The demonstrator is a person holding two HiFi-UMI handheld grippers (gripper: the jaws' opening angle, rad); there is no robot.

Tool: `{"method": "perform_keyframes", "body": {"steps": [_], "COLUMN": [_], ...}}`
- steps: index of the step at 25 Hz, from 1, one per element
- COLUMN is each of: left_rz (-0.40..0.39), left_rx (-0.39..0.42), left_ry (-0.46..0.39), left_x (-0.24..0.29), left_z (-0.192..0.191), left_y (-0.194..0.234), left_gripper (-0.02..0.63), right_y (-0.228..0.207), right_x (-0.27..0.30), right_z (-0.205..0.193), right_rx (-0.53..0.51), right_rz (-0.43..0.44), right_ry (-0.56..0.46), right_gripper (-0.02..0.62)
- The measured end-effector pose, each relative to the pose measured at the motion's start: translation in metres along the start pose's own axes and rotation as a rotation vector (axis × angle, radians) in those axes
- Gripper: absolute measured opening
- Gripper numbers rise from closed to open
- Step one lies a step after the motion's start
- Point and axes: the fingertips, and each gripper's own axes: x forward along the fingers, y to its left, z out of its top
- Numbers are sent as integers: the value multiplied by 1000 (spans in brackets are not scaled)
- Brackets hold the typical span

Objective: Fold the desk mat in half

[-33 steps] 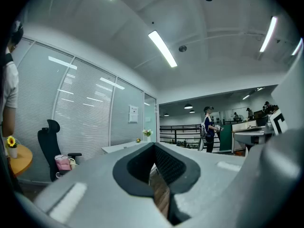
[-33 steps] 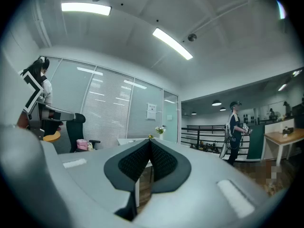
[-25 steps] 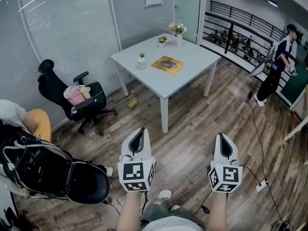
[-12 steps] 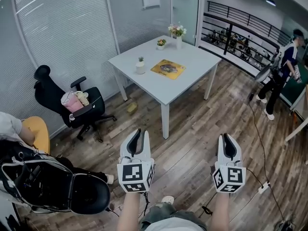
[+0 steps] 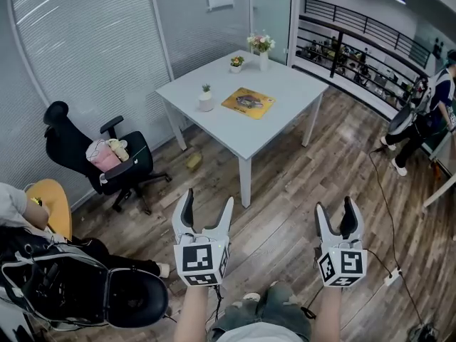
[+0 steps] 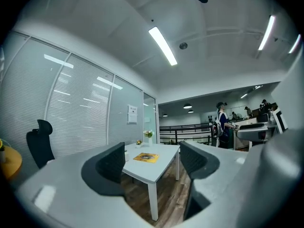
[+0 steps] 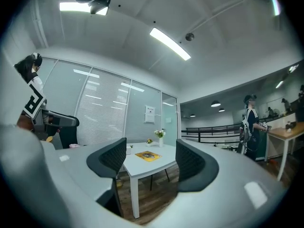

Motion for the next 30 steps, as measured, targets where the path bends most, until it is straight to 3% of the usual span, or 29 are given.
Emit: {"method": "perform_keyframes", "body": {"steps": [10, 30], "left_rz": [16, 168], "left_rx": [6, 15], "left_ry": [45, 32], "left_x": [55, 257], "left_z": [-21, 2], "left_y": [-4, -53], "left_gripper": [351, 351], "right_y": [-29, -154], "right_x": [55, 267], "right_z": [-21, -8], "right_rx": [10, -3], "right_rz": [14, 196], "right_ry": [36, 6], "right_gripper": [344, 339]}}
